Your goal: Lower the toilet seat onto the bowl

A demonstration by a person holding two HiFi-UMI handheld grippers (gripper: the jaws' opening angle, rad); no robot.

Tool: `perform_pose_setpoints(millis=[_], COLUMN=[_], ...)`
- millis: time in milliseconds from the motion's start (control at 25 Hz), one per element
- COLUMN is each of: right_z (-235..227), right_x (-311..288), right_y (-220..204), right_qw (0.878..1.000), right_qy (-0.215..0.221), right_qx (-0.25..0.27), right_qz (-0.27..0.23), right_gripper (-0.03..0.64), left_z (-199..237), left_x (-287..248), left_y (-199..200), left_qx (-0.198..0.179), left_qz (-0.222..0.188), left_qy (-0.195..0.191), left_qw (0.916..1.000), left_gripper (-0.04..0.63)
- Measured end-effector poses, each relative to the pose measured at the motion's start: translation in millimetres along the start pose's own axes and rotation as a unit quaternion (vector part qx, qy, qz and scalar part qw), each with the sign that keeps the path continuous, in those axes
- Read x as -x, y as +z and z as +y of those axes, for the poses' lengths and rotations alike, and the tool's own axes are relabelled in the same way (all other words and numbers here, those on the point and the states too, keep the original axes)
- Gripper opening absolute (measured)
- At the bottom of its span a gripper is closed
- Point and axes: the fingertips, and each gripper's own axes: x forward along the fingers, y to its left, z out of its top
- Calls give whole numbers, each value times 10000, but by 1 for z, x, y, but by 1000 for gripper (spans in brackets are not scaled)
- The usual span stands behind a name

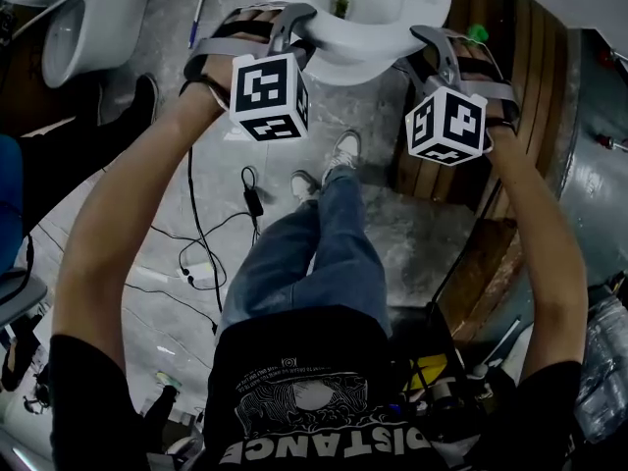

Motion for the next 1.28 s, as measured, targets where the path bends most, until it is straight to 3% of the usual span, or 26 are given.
perform_pose_setpoints(millis=[640,1280], right_z=[85,147], right_x=[-62,-127], right_y=[-17,-36], right_qw=[9981,9952], right_qy=[289,478], right_qx=[420,748], right_qz=[341,413], right_gripper=[210,221], left_z=[-83,-136], left_x=[-60,-128], left_y=[-32,-60], left_qx=[-335,-598], left_qz=[93,428], left_qy=[-281,-200], left_qw=[9990,9971], left_gripper=[229,238])
